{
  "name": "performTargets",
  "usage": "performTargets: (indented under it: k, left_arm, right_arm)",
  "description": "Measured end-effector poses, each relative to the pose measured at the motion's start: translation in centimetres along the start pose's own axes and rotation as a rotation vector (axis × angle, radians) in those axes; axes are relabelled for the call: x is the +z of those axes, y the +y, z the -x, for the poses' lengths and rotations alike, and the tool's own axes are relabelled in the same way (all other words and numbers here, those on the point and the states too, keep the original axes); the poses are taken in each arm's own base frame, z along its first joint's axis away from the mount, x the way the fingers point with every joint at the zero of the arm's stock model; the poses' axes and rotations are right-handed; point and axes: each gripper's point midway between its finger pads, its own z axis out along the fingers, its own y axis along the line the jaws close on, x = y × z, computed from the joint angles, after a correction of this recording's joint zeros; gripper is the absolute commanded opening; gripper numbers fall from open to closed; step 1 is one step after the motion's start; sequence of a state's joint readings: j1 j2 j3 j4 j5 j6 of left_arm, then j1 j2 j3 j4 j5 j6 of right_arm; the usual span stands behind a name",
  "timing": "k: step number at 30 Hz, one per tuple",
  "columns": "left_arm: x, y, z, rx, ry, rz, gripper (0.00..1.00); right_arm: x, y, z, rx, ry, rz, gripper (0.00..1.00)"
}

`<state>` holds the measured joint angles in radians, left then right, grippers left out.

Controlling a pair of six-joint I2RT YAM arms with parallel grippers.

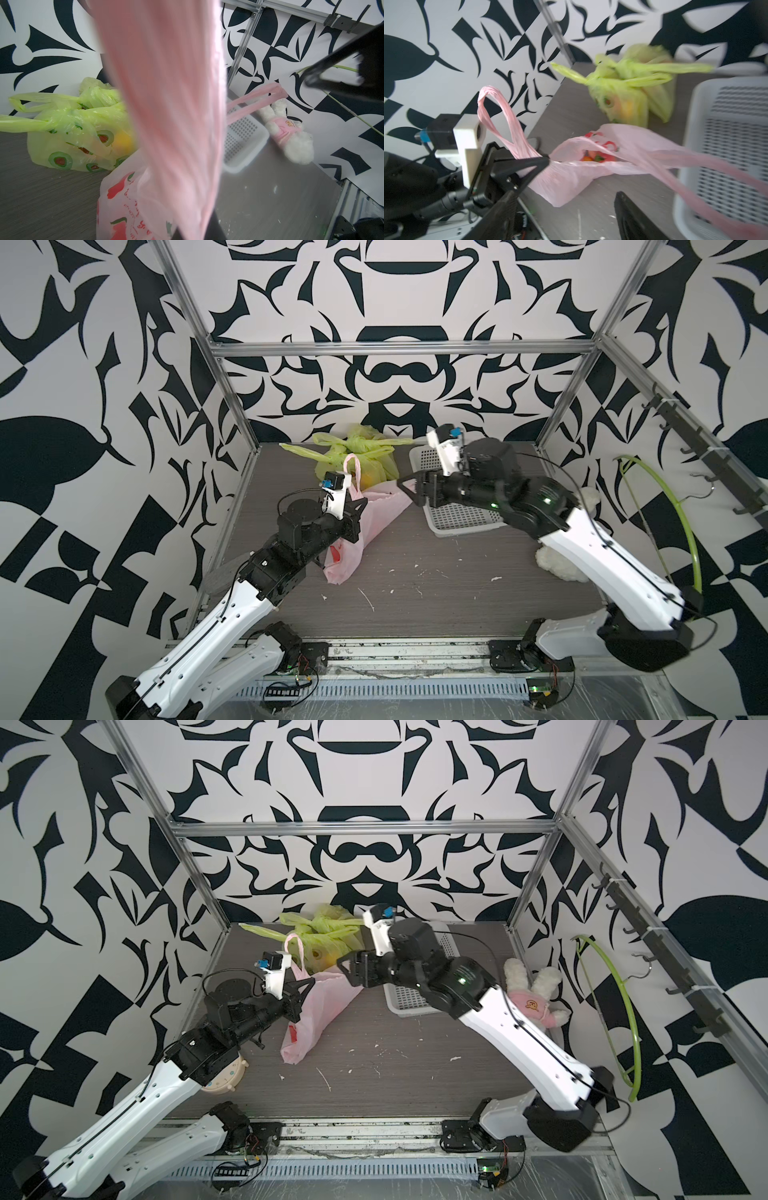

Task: Place the peach into a plastic bag & tie a knot
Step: Cross the plastic bag at the center of the board.

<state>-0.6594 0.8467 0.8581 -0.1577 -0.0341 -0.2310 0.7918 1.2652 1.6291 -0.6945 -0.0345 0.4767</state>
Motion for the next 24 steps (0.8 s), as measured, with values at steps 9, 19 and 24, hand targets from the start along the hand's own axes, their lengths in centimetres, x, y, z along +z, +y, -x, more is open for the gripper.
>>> performTargets:
  k: [9, 19, 24]
  left_arm:
    - [0.0, -0.2, 0.7, 0.001, 0.004, 0.001, 0.0]
    - [-0.3, -0.4, 1.4, 0.0, 0.006, -0.004, 0.0]
    - [-0.4, -0.5, 1.4, 0.0, 0.005, -0.008, 0.0]
  right_arm:
    - [-3.0, -6.6, -2.8, -0.088, -0.037, -0.223, 0.86]
    - [1.4, -9.6, -5.0, -0.128, 0.017, -0.27, 0.89]
    - [2.3, -11.3, -3.3, -0.084, -0.024, -0.268, 0.89]
